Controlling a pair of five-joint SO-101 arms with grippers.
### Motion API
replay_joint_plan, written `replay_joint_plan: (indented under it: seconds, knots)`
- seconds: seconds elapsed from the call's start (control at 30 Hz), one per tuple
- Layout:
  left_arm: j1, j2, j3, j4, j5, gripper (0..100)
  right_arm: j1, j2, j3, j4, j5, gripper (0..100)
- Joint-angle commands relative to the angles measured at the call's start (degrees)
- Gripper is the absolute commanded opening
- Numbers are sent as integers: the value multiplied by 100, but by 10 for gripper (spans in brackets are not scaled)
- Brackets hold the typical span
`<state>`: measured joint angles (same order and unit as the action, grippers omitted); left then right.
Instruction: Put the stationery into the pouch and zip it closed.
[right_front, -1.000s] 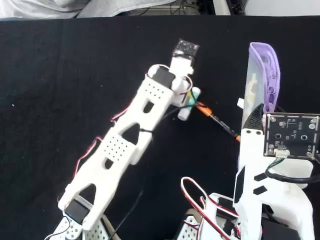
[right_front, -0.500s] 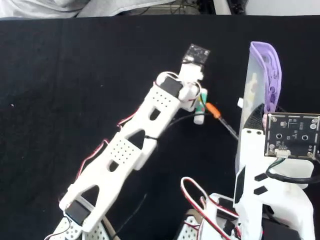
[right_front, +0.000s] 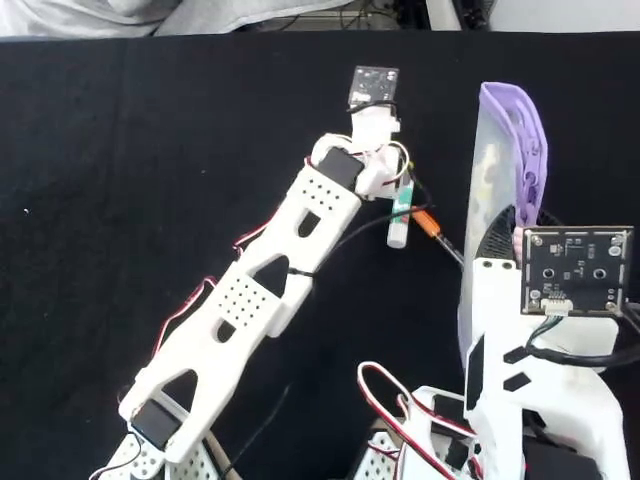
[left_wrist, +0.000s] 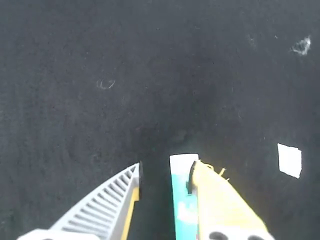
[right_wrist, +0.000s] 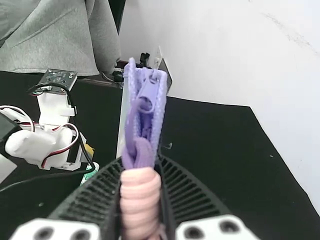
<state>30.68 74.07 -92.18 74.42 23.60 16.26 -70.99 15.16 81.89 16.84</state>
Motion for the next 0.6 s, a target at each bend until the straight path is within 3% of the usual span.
replay_joint_plan:
  seconds: [0.0, 0.33, 0.57]
  knots:
    - [22, -114, -303, -325, 141, 191, -79, 66, -233, -18, -53, 11]
    - [136, 826, -303, -1196, 114, 191, -79, 31, -233, -9, -53, 11]
    - [312, 818, -312, -949, -176, 191, -79, 22, -365, 114, -53, 11]
